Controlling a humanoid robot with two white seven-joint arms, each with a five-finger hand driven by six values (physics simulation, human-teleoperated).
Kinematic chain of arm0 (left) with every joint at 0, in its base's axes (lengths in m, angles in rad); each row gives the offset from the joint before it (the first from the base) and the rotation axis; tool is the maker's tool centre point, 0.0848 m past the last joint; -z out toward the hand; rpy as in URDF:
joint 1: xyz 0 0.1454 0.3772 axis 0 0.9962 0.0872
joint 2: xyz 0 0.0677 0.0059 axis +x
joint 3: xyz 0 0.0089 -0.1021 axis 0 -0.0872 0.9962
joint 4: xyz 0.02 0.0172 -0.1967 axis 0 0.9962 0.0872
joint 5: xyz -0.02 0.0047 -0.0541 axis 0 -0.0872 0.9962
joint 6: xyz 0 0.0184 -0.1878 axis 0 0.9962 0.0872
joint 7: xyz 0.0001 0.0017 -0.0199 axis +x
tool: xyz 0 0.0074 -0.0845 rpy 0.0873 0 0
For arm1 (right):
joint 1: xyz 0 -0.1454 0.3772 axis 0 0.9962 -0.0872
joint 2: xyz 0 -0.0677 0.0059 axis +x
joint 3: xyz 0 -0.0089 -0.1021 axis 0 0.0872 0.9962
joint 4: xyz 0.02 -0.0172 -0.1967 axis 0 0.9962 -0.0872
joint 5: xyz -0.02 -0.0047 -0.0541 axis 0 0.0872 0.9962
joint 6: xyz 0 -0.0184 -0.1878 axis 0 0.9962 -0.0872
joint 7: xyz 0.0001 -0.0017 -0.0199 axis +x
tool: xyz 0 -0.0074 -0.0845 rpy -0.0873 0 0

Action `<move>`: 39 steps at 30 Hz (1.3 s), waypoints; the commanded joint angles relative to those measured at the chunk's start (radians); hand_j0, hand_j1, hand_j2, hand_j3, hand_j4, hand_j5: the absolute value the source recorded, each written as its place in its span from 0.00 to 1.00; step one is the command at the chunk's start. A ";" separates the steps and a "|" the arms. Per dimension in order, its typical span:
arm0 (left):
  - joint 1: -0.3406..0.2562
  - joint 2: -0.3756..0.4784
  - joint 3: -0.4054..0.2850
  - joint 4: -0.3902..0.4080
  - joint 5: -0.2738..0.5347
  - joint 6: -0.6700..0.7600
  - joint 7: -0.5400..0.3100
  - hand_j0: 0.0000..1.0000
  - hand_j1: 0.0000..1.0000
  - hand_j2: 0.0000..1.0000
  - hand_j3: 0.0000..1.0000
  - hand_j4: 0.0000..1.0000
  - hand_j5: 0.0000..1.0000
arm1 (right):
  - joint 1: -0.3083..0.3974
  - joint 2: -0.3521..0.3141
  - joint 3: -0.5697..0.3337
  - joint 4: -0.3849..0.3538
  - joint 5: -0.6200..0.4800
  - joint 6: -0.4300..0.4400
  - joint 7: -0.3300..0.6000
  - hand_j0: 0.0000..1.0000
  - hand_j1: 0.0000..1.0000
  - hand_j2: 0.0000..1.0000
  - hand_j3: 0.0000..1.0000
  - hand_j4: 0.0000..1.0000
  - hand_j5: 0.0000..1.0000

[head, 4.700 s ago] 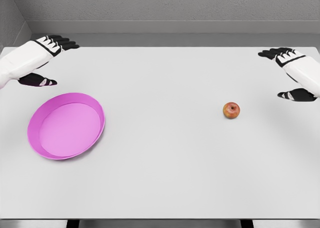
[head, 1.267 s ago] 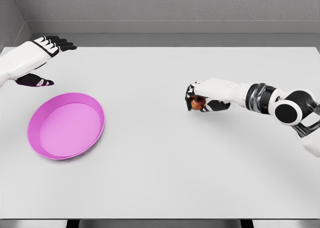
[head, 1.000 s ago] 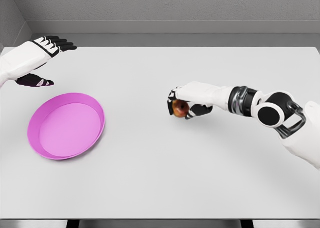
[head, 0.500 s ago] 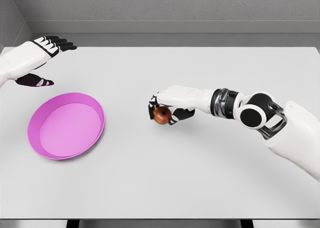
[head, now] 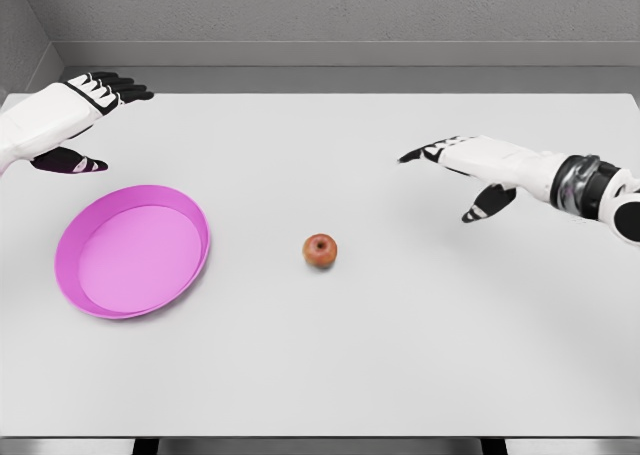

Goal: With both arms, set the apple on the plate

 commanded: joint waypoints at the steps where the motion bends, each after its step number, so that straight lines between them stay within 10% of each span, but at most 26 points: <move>1: 0.000 0.002 0.001 -0.005 -0.007 0.000 0.001 1.00 1.00 1.00 1.00 1.00 1.00 | 0.005 -0.096 -0.162 0.006 -0.007 -0.055 -0.001 1.00 1.00 1.00 1.00 1.00 1.00; 12: -0.014 0.023 -0.053 -0.230 -0.062 0.000 0.001 1.00 1.00 1.00 1.00 1.00 1.00 | 0.058 -0.118 -0.231 0.004 -0.008 -0.115 -0.001 1.00 1.00 1.00 1.00 1.00 1.00; 15: -0.156 0.020 -0.229 -0.244 -0.065 0.000 -0.001 1.00 1.00 1.00 1.00 1.00 1.00 | 0.058 -0.118 -0.233 0.010 -0.010 -0.111 -0.001 1.00 1.00 1.00 1.00 1.00 1.00; 19: -0.238 0.000 -0.297 -0.321 -0.076 0.000 -0.125 1.00 1.00 1.00 1.00 1.00 1.00 | 0.064 -0.119 -0.235 0.006 -0.008 -0.111 -0.001 1.00 1.00 1.00 1.00 1.00 1.00; 26: -0.414 -0.103 -0.475 -0.335 -0.080 0.000 -0.214 1.00 1.00 1.00 1.00 1.00 1.00 | 0.101 -0.121 -0.231 0.003 -0.008 -0.109 -0.001 1.00 1.00 1.00 1.00 1.00 1.00; 39: -0.471 -0.264 -0.573 -0.315 -0.112 0.000 -0.325 1.00 1.00 1.00 1.00 1.00 1.00 | 0.118 -0.119 -0.236 0.003 -0.008 -0.109 -0.001 1.00 1.00 1.00 1.00 1.00 1.00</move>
